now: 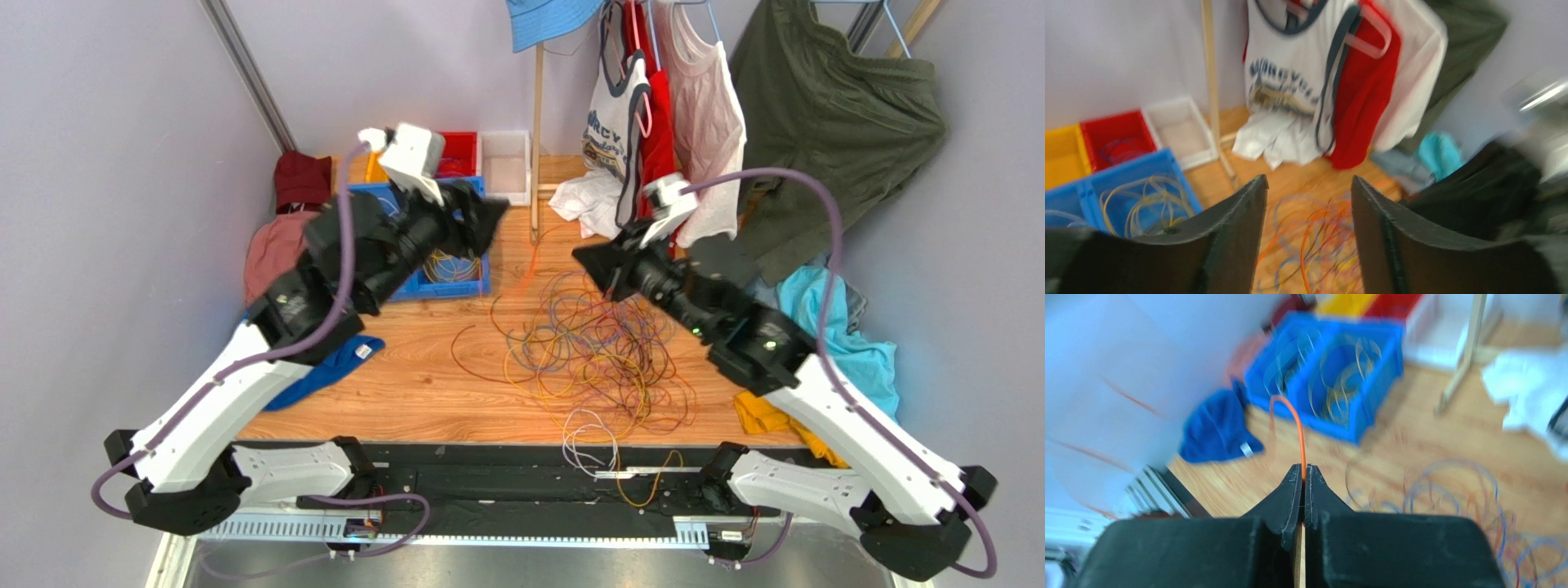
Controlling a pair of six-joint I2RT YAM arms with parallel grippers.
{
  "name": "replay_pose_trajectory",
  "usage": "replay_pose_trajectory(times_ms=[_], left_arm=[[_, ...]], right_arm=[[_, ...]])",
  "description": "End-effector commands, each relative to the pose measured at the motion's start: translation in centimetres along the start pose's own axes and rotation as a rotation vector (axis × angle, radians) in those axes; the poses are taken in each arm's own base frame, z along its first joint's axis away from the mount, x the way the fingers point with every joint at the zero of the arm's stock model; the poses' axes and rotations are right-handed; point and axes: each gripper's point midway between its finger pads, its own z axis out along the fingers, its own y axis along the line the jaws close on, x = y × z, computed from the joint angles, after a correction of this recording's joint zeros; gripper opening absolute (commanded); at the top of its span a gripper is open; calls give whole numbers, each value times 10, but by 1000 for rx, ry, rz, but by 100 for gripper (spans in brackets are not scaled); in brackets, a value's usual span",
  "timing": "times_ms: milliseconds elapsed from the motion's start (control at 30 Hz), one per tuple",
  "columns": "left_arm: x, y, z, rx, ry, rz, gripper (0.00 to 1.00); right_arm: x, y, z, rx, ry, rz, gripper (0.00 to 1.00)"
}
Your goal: Untangle the cables
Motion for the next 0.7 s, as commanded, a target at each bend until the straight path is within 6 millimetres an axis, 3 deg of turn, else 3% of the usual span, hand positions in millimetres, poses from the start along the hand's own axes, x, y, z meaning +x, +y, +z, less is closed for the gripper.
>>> replay_pose_trajectory(times_ms=[0, 33, 67, 167, 267, 367, 433, 467, 533, 567, 633, 667], left_arm=[[74, 13, 6, -63, 98, -128, 99], [86, 15, 7, -70, 114, -137, 99], [111, 19, 7, -84, 159, -131, 99], [132, 32, -1, -134, 188, -119, 99], [140, 54, -13, -231, 189, -100, 99], [134, 62, -24, -249, 136, -109, 99], [113, 55, -31, -186, 37, -149, 98], [123, 54, -32, -164, 31, -151, 98], [100, 38, -40, -43, -90, -191, 98], [119, 35, -39, -13, -74, -177, 98], [104, 13, -45, 132, -166, -197, 98], [119, 9, -43, 164, -150, -190, 98]], right_arm=[[-79, 20, -45, -15, -132, -67, 0], [-84, 21, -48, -11, -137, -83, 0], [-85, 19, -50, 2, -129, -89, 0], [-94, 20, -56, 7, -136, -98, 0], [-100, 24, -59, -2, -143, -102, 0], [-103, 29, -59, -20, -140, -102, 0], [-103, 30, -56, -22, -131, -100, 0], [-105, 32, -56, -30, -134, -96, 0], [-105, 32, -54, -30, -132, -94, 0], [-107, 34, -55, -35, -136, -92, 0], [-106, 35, -53, -40, -131, -89, 0], [-107, 36, -53, -44, -131, -88, 0]])
